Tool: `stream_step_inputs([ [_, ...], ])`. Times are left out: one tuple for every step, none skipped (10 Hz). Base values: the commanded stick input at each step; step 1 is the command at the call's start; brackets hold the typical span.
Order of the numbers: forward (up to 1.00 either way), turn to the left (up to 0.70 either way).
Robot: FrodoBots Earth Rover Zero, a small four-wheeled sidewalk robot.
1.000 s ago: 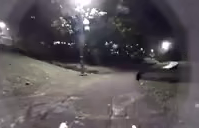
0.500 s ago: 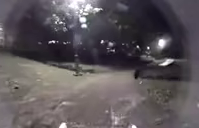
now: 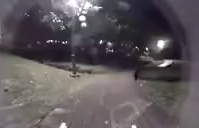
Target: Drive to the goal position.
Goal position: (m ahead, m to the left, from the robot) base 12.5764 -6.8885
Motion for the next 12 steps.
stream_step_inputs([
  [0.45,-0.27],
  [0.45,-0.27],
  [0.45,-0.27],
  [0.45,-0.27],
  [0.45,-0.27],
  [0.45,-0.27],
  [0.45,-0.27],
  [0.45,-0.27],
  [0.45,-0.27],
  [0.45,-0.27],
  [0.45,-0.27],
  [0.45,-0.27],
])
